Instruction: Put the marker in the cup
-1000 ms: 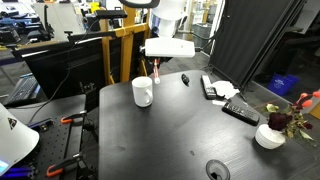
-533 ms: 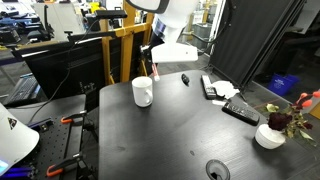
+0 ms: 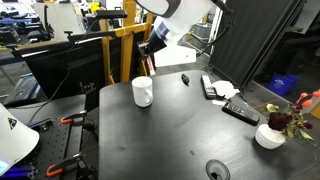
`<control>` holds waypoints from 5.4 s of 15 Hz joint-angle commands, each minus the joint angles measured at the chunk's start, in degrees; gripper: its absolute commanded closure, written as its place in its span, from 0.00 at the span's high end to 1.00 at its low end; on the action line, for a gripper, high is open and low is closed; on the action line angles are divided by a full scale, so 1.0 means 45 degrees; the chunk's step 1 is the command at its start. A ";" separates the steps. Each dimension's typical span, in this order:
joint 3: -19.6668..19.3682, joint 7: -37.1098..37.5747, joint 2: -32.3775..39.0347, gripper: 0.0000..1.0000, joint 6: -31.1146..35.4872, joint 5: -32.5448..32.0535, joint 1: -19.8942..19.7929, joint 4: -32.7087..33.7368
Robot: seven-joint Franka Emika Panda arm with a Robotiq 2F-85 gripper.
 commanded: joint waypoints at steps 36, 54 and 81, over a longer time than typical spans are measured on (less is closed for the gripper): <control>-0.0733 -0.4289 0.3562 0.05 -0.4126 0.2525 -0.0635 0.0682; -0.0585 -0.3672 0.3215 1.00 -0.3631 0.1501 0.0010 0.0719; -0.0488 0.6340 -0.2529 1.00 -0.1448 -0.0343 0.1099 -0.0275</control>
